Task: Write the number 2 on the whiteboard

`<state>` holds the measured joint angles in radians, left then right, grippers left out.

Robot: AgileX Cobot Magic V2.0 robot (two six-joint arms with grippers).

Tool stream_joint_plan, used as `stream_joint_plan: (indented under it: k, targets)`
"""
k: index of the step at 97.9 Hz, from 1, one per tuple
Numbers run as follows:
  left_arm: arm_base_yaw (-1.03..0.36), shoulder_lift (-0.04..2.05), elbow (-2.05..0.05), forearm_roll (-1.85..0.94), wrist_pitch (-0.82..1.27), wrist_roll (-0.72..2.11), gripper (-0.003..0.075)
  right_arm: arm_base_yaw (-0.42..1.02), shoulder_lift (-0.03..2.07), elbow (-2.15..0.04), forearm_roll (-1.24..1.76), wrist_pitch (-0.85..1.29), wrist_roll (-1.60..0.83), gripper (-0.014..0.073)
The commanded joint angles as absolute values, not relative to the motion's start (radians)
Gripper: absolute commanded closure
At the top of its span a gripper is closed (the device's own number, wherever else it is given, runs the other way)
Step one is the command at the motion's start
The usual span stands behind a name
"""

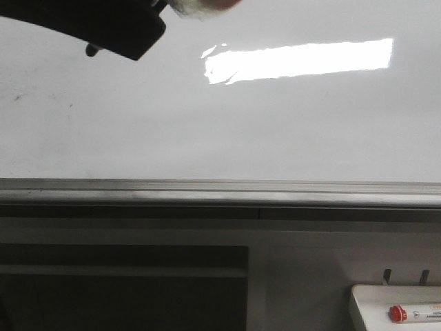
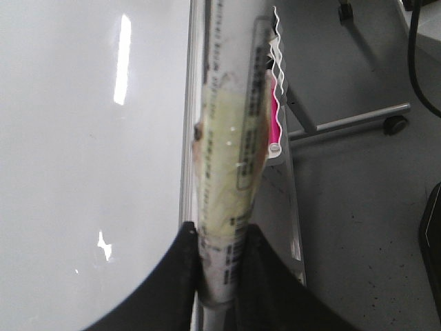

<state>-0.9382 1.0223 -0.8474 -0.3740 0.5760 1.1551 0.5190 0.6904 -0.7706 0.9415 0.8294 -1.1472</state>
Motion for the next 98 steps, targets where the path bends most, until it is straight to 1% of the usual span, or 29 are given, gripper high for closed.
stream_joint_plan:
  k: [1, 26, 44, 68, 73, 78, 92, 98]
  targets:
    - [-0.946, 1.004, -0.877, -0.394, 0.512, 1.151, 0.0741, 0.543, 0.724, -0.814, 0.985, 0.765, -1.168, 0.0222]
    - [-0.946, 1.004, -0.877, -0.394, 0.512, 1.151, 0.0741, 0.641, 0.826, -0.883, 0.971, 0.712, -1.185, 0.0223]
    - [-0.946, 1.004, -0.877, -0.394, 0.510, 1.151, 0.0741, 0.694, 0.895, -0.885, 0.966, 0.716, -1.185, 0.0223]
    - [-0.946, 1.004, -0.877, -0.396, 0.510, 1.151, 0.0741, 0.728, 0.962, -0.885, 0.968, 0.610, -1.185, 0.0234]
    - [-0.946, 1.004, -0.877, -0.396, 0.510, 1.151, 0.0741, 0.728, 0.975, -0.885, 0.968, 0.610, -1.185, 0.0259]
    - [-0.946, 1.004, -0.877, -0.403, 0.510, 1.151, 0.0741, 0.728, 0.985, -0.885, 0.973, 0.610, -1.185, 0.0302]
    - [-0.946, 1.004, -0.877, -0.411, 0.510, 1.151, 0.0741, 0.728, 1.017, -0.885, 0.985, 0.629, -1.185, 0.0471]
    - [-0.946, 1.003, -0.877, -0.411, 0.510, 1.151, 0.0741, 0.728, 1.028, -0.885, 0.986, 0.647, -1.185, 0.0565]
